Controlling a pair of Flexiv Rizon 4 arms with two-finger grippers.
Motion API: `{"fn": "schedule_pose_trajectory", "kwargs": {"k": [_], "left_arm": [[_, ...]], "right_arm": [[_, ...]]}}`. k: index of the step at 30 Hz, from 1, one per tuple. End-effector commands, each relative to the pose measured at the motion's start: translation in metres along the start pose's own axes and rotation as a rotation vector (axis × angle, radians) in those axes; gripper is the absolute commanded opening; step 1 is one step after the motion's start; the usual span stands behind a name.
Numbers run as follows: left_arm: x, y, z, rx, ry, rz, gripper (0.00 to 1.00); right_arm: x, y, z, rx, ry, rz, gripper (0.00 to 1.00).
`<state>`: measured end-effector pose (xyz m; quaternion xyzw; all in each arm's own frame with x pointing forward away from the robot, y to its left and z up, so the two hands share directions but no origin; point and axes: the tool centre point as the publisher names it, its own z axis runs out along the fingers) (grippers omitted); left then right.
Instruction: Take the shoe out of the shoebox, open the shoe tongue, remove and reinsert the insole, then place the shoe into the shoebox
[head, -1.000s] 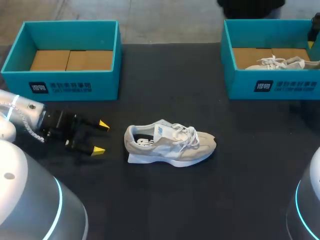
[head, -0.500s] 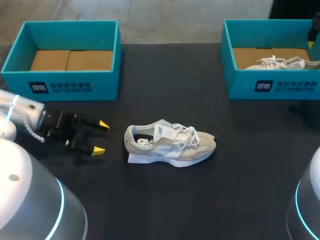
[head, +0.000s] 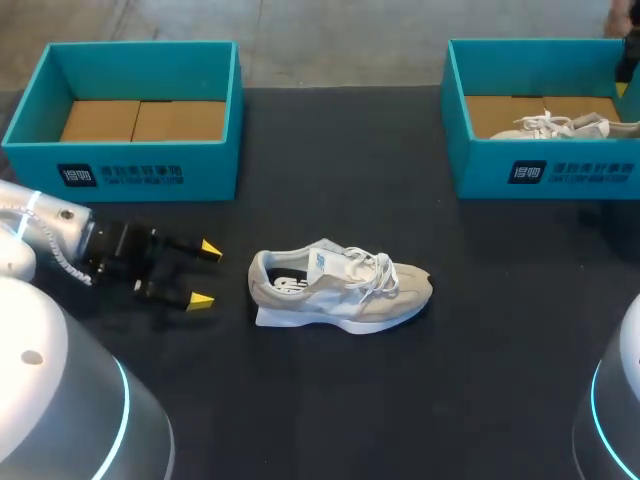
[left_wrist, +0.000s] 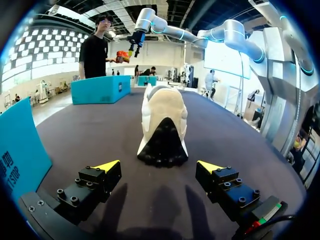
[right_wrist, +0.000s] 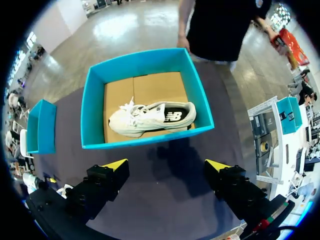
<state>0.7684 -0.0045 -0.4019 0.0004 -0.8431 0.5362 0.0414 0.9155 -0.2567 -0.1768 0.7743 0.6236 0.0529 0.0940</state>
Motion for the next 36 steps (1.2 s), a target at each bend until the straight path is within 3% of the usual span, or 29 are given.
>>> {"fn": "schedule_pose_trajectory", "kwargs": {"k": [1, 9, 36], "left_arm": [[0.001, -0.006, 0.009, 0.011, 0.009, 0.009, 1.00], [0.004, -0.018, 0.025, 0.022, 0.014, 0.004, 1.00], [0.013, -0.027, 0.085, 0.020, 0.036, -0.005, 1.00]], "right_arm": [[0.000, -0.001, 0.000, -0.002, 0.000, 0.001, 1.00], [0.000, -0.001, 0.000, -0.002, 0.000, 0.001, 1.00], [0.000, -0.001, 0.000, -0.002, 0.000, 0.001, 1.00]]}}
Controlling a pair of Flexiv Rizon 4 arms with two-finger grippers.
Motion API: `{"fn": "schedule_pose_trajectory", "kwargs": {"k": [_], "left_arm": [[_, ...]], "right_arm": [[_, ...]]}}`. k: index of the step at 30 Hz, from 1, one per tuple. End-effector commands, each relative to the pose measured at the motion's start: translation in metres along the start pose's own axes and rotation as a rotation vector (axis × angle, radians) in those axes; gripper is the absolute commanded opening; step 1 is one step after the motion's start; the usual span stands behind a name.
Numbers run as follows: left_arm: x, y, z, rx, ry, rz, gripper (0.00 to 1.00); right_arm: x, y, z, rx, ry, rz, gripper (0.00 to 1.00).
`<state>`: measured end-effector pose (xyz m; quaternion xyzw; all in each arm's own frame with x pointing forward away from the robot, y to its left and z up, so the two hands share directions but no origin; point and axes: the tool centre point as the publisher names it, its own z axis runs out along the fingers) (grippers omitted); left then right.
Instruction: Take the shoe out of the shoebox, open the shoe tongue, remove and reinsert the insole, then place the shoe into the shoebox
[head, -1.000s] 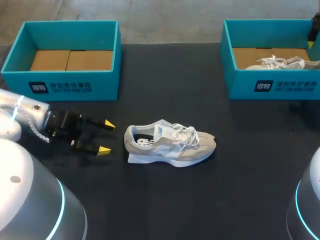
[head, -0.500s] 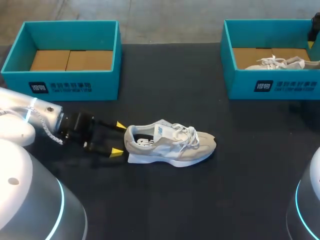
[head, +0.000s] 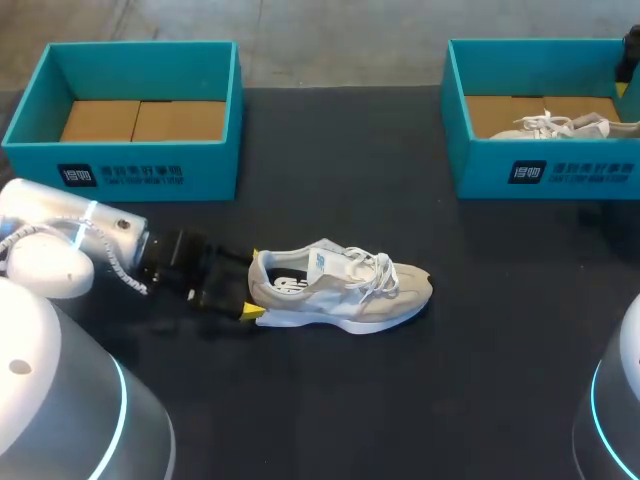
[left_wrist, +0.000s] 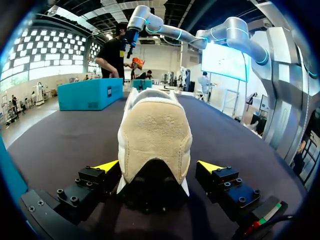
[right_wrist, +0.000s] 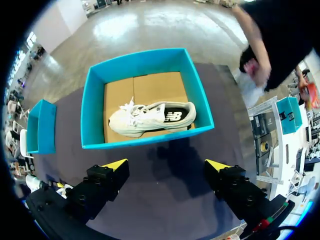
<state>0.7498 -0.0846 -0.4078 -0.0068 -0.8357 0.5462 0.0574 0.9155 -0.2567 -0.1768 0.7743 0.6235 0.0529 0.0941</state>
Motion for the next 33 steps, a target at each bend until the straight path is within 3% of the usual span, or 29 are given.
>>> {"fn": "schedule_pose_trajectory", "kwargs": {"k": [1, 16, 18, 20, 21, 23, 33], "left_arm": [[-0.003, 0.002, 0.012, -0.003, -0.001, 0.000, 1.00], [-0.009, 0.007, 0.023, -0.018, -0.004, -0.006, 1.00], [-0.012, 0.007, 0.025, -0.026, -0.003, -0.003, 0.50], [-0.013, 0.007, 0.025, -0.026, -0.001, -0.004, 0.40], [-0.013, 0.007, 0.025, -0.026, 0.004, -0.006, 0.22], [-0.012, 0.007, 0.026, -0.026, 0.013, -0.002, 0.00], [-0.011, 0.008, 0.026, -0.034, 0.021, 0.001, 0.00]], "right_arm": [[0.000, -0.001, 0.000, -0.002, 0.000, 0.001, 1.00], [0.000, -0.001, 0.000, -0.002, 0.000, 0.001, 1.00], [0.000, -0.001, 0.000, -0.002, 0.000, 0.001, 1.00], [0.000, -0.001, 0.000, -0.002, 0.000, 0.001, 1.00], [0.000, -0.001, 0.000, -0.002, 0.000, 0.001, 1.00], [0.000, -0.001, 0.000, -0.002, 0.000, 0.001, 1.00], [0.000, -0.001, 0.000, -0.002, 0.000, 0.001, 1.00]]}}
